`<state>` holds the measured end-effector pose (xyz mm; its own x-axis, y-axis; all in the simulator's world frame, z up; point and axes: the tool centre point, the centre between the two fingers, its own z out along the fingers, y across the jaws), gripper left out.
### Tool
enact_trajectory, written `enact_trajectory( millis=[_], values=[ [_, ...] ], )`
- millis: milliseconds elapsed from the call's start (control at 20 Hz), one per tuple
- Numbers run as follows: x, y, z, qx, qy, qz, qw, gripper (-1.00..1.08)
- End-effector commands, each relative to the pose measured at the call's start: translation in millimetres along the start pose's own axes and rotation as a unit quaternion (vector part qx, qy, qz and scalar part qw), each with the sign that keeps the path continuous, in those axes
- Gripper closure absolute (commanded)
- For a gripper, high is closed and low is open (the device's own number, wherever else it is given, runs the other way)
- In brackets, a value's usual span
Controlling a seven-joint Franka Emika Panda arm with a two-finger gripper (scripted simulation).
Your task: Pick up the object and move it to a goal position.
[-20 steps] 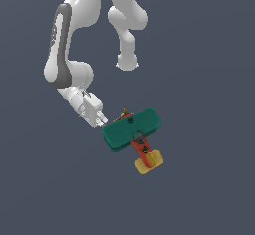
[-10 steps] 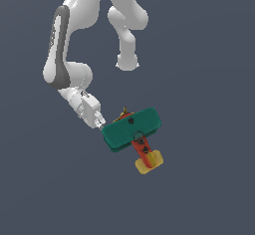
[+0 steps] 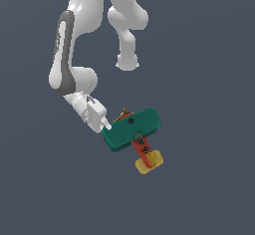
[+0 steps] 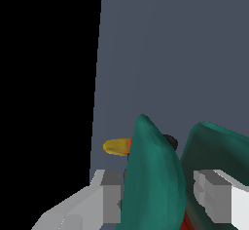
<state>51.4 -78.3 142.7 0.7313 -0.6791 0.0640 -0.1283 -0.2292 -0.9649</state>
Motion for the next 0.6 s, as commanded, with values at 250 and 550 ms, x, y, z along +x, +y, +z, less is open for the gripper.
enact_trajectory(
  millis=[250, 550],
  values=[
    [0.6, 0.1, 2.3, 0.0, 0.001, 0.0, 1.0, 1.08],
    [1.6, -1.4, 1.6, 0.001, 0.002, -0.001, 1.0, 1.08]
  ],
)
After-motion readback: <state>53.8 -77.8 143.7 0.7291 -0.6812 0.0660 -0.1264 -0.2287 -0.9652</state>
